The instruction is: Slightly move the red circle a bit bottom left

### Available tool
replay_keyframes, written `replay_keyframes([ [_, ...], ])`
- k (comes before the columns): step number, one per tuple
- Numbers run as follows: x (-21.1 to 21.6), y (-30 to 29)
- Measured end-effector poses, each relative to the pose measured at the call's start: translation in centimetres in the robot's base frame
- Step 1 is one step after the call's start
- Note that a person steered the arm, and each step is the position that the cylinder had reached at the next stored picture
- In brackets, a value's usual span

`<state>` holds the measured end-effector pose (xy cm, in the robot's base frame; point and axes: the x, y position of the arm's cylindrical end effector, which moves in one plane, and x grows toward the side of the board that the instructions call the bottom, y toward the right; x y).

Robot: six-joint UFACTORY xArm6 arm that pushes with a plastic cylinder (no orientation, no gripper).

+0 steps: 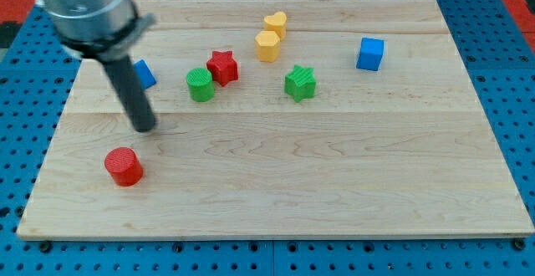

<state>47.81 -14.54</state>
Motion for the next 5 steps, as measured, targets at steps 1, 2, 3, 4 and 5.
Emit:
replay_keyframes([
  [1, 5.2, -1.1],
  [2, 4.7, -3.7],
  [3, 2.7, -3.4],
  [4, -1.6, -3.2],
  [5, -5.9, -1.1],
])
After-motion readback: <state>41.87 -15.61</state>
